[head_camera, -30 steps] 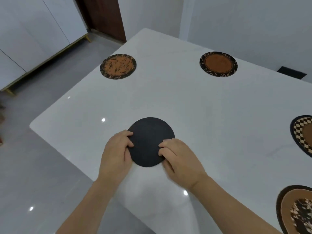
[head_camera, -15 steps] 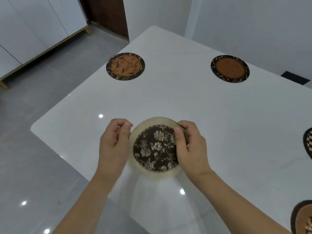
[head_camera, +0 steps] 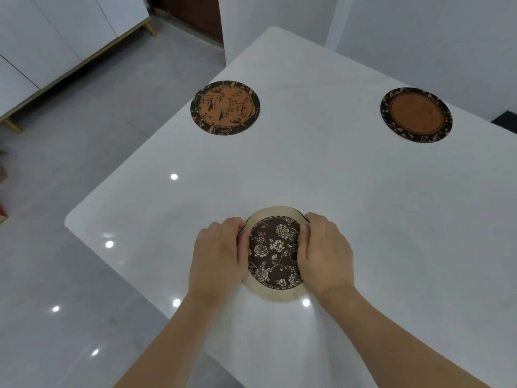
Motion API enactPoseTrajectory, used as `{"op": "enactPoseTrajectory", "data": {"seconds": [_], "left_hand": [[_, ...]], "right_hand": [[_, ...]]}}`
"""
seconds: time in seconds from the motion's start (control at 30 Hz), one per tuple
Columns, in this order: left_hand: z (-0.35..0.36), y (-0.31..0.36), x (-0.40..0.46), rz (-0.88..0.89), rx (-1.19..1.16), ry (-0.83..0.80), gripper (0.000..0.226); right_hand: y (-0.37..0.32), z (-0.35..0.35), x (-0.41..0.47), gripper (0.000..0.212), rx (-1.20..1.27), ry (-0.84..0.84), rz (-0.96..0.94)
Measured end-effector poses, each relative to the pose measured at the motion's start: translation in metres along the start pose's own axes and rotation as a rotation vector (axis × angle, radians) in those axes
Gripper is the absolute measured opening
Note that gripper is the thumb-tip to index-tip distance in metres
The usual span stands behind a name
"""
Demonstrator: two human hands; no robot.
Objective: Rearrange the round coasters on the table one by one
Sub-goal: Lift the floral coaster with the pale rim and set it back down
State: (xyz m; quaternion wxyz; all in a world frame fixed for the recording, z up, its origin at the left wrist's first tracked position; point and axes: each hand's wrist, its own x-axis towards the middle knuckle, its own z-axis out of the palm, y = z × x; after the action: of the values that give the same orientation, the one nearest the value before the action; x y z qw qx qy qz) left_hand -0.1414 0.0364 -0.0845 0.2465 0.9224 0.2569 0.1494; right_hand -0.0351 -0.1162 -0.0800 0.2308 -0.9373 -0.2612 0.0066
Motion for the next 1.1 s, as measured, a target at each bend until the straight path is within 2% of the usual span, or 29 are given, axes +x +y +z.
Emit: {"op": "enactPoseTrajectory", "data": {"seconds": [0.23, 0.3, 0.47, 0.53, 0.77, 0.93, 1.1], "left_hand": [[0.001, 0.002, 0.0, 0.03, 0.072, 0.046, 0.017], [0.003, 0.001, -0.001, 0.018, 0.083, 0.029, 0.014], [-0.001, 0.004, 0.0, 0.02, 0.128, -0.062, 0.028], [0.001, 0.008, -0.003, -0.025, 0.1, -0.051, 0.026], [0.04, 0.069, -0.013, 0.057, 0.024, -0.131, 0.022], [0.058, 0.086, -0.021, 0.023, 0.138, 0.019, 0.023], [0.058, 0.088, -0.02, -0.013, 0.122, 0.036, 0.026]], "right_hand": [[0.001, 0.003, 0.002, 0.02, -0.017, 0.0, -0.01], [0.003, 0.005, 0.002, 0.02, -0.017, 0.023, -0.024], [0.006, 0.004, -0.001, 0.026, -0.005, 0.039, -0.007], [0.01, 0.0, -0.008, 0.028, 0.028, 0.029, 0.016], [0.083, -0.042, -0.011, 0.032, 0.03, 0.091, 0.147], [0.098, -0.031, -0.012, 0.03, -0.019, 0.164, 0.102], [0.099, -0.033, -0.015, 0.032, 0.066, 0.188, 0.127]]}}
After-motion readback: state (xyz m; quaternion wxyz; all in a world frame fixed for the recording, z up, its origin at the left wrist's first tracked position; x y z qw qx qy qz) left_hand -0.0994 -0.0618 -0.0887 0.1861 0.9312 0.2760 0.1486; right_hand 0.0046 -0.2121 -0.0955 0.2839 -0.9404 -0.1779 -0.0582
